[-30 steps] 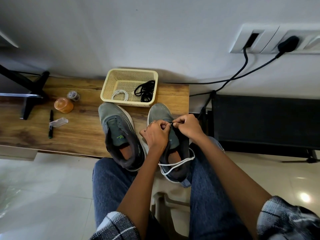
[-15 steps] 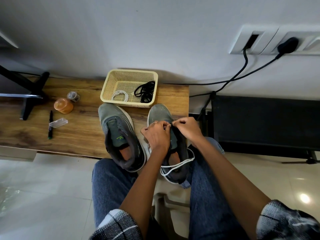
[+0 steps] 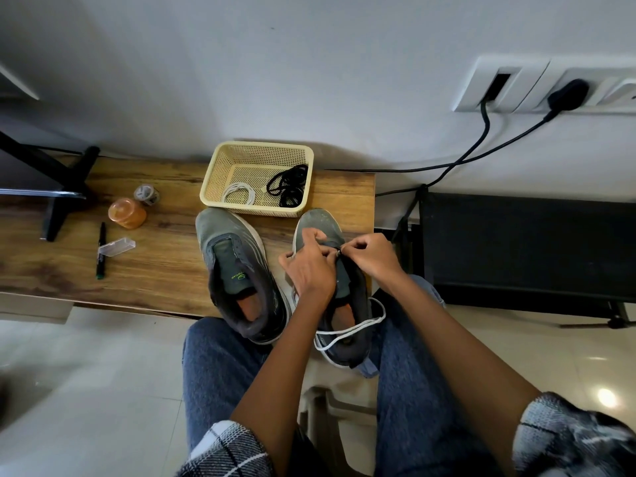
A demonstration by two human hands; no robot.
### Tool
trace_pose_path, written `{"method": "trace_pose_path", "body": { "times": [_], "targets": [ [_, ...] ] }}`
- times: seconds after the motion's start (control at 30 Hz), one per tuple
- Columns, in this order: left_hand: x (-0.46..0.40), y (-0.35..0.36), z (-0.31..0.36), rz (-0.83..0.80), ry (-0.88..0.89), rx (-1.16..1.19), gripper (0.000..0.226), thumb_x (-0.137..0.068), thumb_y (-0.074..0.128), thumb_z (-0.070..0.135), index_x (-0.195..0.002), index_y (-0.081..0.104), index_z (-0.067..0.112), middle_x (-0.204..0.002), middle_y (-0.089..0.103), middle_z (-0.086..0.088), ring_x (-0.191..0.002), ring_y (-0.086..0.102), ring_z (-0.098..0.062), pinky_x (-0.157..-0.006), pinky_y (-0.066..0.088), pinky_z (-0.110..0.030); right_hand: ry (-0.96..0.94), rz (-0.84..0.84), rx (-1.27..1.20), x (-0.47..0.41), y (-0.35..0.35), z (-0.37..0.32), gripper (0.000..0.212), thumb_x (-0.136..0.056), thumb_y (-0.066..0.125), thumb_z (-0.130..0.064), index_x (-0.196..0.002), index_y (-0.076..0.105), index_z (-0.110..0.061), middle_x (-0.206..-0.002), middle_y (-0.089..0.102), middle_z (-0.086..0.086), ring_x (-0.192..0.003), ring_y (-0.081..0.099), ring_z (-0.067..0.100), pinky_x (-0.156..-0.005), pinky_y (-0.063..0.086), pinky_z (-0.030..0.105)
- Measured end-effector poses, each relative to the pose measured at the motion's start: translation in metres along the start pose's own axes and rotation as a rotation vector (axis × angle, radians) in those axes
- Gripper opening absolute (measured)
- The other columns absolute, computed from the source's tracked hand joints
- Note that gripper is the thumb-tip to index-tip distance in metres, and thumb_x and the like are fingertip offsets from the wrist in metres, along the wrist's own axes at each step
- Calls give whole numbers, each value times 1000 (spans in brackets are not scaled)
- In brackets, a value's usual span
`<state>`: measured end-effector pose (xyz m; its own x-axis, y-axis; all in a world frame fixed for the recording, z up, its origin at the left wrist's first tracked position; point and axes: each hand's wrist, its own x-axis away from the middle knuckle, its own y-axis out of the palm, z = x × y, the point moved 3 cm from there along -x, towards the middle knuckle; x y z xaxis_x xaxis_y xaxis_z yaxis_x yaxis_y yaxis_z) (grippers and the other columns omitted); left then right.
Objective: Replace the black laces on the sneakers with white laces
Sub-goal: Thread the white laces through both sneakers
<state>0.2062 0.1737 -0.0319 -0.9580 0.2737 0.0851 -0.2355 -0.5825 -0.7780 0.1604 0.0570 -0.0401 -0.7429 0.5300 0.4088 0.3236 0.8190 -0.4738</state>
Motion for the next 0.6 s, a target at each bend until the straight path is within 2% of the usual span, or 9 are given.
{"method": "trace_pose_path", "body": {
  "times": [0.1,0.2,0.3,0.43,0.5,0.53,0.6],
  "targets": [
    [-4,0,2,-4,61,-40,22,-87,64,20,-101,48,21,-79,66,12,-81,60,-12,-80,12,-23,-4,19,5,-1,0,2,16,-83,63,-14,-82,74,-3,-86,73,9,-86,66,16,-80,52,35],
    [-8,0,1,-27,146,-109,15,-88,64,22,-92,49,20,-70,54,12,-65,46,-12,-77,13,-24,-9,15,-3,-1,1,2,14,-83,63,-13,-83,75,-7,-85,73,3,-81,64,11,-77,51,32],
    [-9,0,0,-16,185,-118,21,-88,62,21,-81,42,24,-63,52,9,-61,47,-18,-74,13,-26,-34,8,41,-1,2,-1,14,-84,63,-13,-86,75,-7,-82,69,0,-77,59,6,-69,45,23],
    [-8,-1,-5,-10,135,-55,21,-90,61,23,-77,45,21,-59,42,11,-59,24,3,-77,17,-27,-49,9,52,0,1,1,14,-84,63,-14,-86,75,-6,-82,70,2,-76,59,6,-69,44,21],
    [-9,-3,-3,-27,173,-26,21,-88,64,18,-76,47,23,-58,43,13,-61,36,2,-80,18,-24,-47,2,27,-2,1,2,14,-83,64,-14,-84,75,-6,-81,71,2,-76,60,7,-68,45,23],
    [-11,-2,-4,-53,202,-18,22,-86,65,15,-77,48,24,-61,49,13,-65,48,-6,-83,18,-22,-49,4,27,-3,1,3,13,-83,64,-13,-83,75,-6,-81,72,2,-75,60,6,-66,44,22],
    [-16,3,-8,-133,201,9,21,-82,68,9,-79,53,25,-72,63,9,-78,60,-17,-89,27,-23,-56,24,40,-2,2,2,14,-82,64,-13,-81,75,-4,-81,72,5,-72,60,6,-61,43,19]
  ]
}}
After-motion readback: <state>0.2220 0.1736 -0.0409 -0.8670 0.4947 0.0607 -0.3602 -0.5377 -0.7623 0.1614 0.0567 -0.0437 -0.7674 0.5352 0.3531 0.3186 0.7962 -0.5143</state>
